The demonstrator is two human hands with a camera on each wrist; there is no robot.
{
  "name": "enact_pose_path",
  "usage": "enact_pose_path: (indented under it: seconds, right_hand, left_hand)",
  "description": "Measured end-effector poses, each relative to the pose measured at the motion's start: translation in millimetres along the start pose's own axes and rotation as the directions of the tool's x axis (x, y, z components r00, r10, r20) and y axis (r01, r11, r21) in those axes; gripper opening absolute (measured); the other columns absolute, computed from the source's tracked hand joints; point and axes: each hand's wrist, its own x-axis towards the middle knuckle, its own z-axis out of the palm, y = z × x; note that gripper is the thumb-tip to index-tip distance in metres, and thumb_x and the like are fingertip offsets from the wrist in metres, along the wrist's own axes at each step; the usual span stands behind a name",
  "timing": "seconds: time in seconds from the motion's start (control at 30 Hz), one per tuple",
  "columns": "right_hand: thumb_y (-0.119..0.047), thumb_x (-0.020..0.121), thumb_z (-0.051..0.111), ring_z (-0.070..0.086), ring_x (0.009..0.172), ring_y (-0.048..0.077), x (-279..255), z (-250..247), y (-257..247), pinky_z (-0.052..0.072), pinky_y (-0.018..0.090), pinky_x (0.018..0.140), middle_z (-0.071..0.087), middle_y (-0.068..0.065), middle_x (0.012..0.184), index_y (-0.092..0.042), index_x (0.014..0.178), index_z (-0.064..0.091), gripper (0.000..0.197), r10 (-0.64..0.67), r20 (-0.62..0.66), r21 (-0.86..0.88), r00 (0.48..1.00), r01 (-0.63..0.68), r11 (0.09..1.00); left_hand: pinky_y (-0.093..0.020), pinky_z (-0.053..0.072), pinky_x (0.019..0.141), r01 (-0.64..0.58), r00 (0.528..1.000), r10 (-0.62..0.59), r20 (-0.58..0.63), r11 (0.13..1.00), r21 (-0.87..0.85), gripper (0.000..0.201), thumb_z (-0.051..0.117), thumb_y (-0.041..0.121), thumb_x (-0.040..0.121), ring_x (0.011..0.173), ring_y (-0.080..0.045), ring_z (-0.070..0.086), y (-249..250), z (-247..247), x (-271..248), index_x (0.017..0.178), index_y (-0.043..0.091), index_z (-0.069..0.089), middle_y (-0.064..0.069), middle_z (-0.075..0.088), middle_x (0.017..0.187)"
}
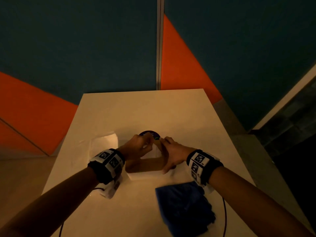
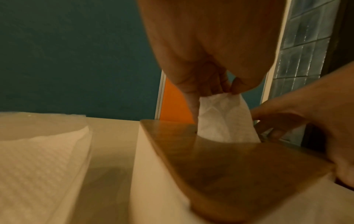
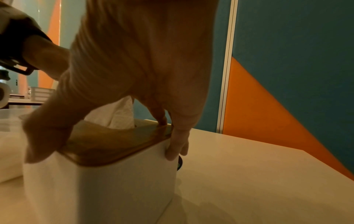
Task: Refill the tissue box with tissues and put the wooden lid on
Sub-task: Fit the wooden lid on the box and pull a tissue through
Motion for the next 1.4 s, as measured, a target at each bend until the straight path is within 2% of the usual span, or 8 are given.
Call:
enact_pose_path:
  seconds: [0.17, 0.57, 0.67, 0.77, 0.97, 1.13, 1.27, 1.4]
  right_hand:
    - [-0.039, 0.055, 0.089, 0.026, 0.142, 0.029, -0.2, 0.2, 1.7, 0.032, 0.045, 0.115, 0.005, 0.000, 0.156, -0.017, 0.152, -0.004, 0.136, -0.011, -0.006, 0.019, 1.000, 0.011, 1.000]
    - [-0.041, 0.052, 0.090, 0.023, 0.143, 0.029, 1.2, -2.6, -1.9, 0.030, 0.045, 0.116, 0.007, 0.003, 0.156, -0.018, 0.153, 0.000, 0.137, 0.005, -0.006, -0.003, 1.000, -0.005, 1.000]
    - [-0.040, 0.055, 0.089, 0.008, 0.149, 0.028, -2.0, 1.0, 1.8, 0.021, 0.044, 0.120, -0.013, 0.004, 0.160, -0.021, 0.152, -0.010, 0.140, 0.025, 0.007, 0.064, 1.000, -0.025, 0.998]
    - [-0.039, 0.057, 0.088, 0.000, 0.150, 0.027, -10.4, 10.6, 10.9, 0.015, 0.042, 0.120, -0.021, 0.007, 0.159, -0.021, 0.149, -0.021, 0.144, 0.079, -0.015, 0.188, 0.997, -0.075, 0.979]
    - [-0.022, 0.065, 0.087, 0.049, 0.129, 0.024, -26.6, 33.1, 21.9, 0.042, 0.035, 0.108, 0.048, 0.007, 0.143, -0.019, 0.151, 0.012, 0.114, 0.073, -0.153, 0.457, 0.986, 0.005, 0.889]
    - [-0.022, 0.075, 0.079, 0.051, 0.128, 0.022, -33.3, 36.3, 18.0, 0.043, 0.032, 0.107, 0.049, 0.008, 0.143, -0.016, 0.152, 0.007, 0.106, 0.048, -0.145, 0.523, 0.988, 0.035, 0.851]
    - [-0.024, 0.077, 0.078, 0.051, 0.129, 0.022, -34.7, 38.6, 17.7, 0.042, 0.035, 0.109, 0.048, 0.008, 0.144, -0.017, 0.153, 0.001, 0.109, 0.057, -0.147, 0.531, 0.987, 0.030, 0.847]
    - [-0.026, 0.076, 0.078, 0.047, 0.133, 0.021, -35.7, 38.3, 17.8, 0.039, 0.038, 0.112, 0.043, 0.007, 0.149, -0.018, 0.152, -0.004, 0.112, 0.083, -0.131, 0.541, 0.988, 0.001, 0.841]
  left_hand:
    - [-0.032, 0.052, 0.085, 0.111, 0.994, -0.112, -0.018, 0.992, -0.066, 0.033, 0.062, 0.035, 0.087, 0.099, -0.018, 0.063, -3.0, -3.1, -2.4, 0.111, 0.012, 0.057, -0.003, 0.067, 0.109]
    - [-0.027, 0.043, 0.074, 0.105, 0.990, -0.101, -0.100, 0.994, 0.031, 0.025, 0.061, 0.023, 0.089, 0.093, -0.032, 0.064, 6.7, -5.6, -6.9, 0.107, 0.006, 0.063, -0.015, 0.069, 0.103]
    - [-0.026, 0.039, 0.090, 0.231, 0.972, -0.228, -0.051, 0.972, 0.048, 0.058, 0.070, 0.029, 0.081, 0.118, -0.029, 0.053, 0.6, -8.2, -13.6, 0.130, 0.008, 0.048, -0.012, 0.054, 0.132]
    - [-0.036, 0.031, 0.110, 0.469, 0.873, -0.479, 0.098, 0.877, 0.110, 0.106, 0.082, 0.038, 0.065, 0.135, -0.027, 0.036, -12.1, -9.6, -37.1, 0.146, 0.012, 0.018, -0.009, 0.034, 0.149]
    - [-0.034, 0.041, 0.103, 0.582, 0.807, -0.580, 0.109, 0.813, 0.018, 0.083, 0.079, 0.030, 0.070, 0.120, -0.025, 0.052, -17.9, 9.1, -64.2, 0.139, 0.011, 0.037, -0.010, 0.054, 0.134]
    - [-0.036, 0.050, 0.093, 0.613, 0.789, -0.614, -0.023, 0.789, -0.050, 0.029, 0.051, 0.019, 0.094, 0.099, -0.029, 0.064, -14.9, 10.4, -64.6, 0.118, 0.007, 0.062, -0.016, 0.068, 0.113]
    - [-0.027, 0.054, 0.069, 0.667, 0.687, -0.718, -0.108, 0.683, -0.296, 0.020, 0.061, 0.023, 0.089, 0.064, -0.021, 0.065, -19.1, 14.2, -64.9, 0.097, 0.009, 0.073, -0.015, 0.074, 0.081]
    - [-0.027, 0.056, 0.067, 0.665, 0.640, -0.767, -0.042, 0.581, -0.469, 0.021, 0.069, 0.022, 0.083, 0.056, -0.018, 0.064, -23.2, 10.1, -66.4, 0.098, 0.007, 0.073, -0.002, 0.070, 0.060]
